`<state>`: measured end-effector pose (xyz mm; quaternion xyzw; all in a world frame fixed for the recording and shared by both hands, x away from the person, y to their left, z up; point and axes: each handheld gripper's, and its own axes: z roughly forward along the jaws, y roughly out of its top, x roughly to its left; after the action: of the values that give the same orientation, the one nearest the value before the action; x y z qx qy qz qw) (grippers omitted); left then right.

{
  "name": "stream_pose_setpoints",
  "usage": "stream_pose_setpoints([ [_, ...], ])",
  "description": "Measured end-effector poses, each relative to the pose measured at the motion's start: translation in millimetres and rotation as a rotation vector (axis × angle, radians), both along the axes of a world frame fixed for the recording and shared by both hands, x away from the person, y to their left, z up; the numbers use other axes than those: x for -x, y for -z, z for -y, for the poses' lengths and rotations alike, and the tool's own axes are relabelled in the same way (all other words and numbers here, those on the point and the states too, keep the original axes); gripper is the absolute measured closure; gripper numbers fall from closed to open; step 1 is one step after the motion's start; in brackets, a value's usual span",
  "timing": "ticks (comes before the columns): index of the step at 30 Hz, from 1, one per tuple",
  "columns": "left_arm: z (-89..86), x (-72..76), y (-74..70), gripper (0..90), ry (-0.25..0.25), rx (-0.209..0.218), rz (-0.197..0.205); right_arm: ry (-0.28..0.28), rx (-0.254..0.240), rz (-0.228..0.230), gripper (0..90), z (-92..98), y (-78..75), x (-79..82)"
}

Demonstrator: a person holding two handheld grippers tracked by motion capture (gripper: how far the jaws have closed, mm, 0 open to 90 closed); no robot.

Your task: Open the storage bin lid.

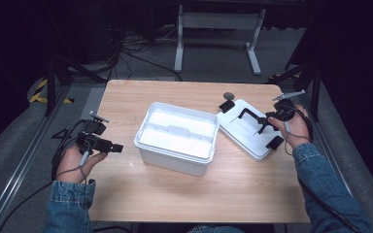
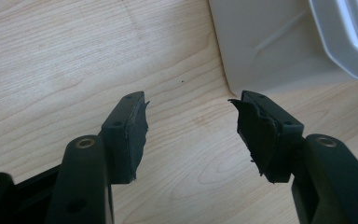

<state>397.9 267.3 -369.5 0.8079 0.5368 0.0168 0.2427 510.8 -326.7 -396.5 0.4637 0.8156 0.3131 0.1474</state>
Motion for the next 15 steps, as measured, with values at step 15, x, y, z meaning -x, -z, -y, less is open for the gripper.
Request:
stream_pose_setpoints([
  [15,-0.8,4.9,-1.6,42.8,0.001,0.005,0.012,-0.181,-0.056,0.061,44.9,-29.9,-39.9,65.1],
])
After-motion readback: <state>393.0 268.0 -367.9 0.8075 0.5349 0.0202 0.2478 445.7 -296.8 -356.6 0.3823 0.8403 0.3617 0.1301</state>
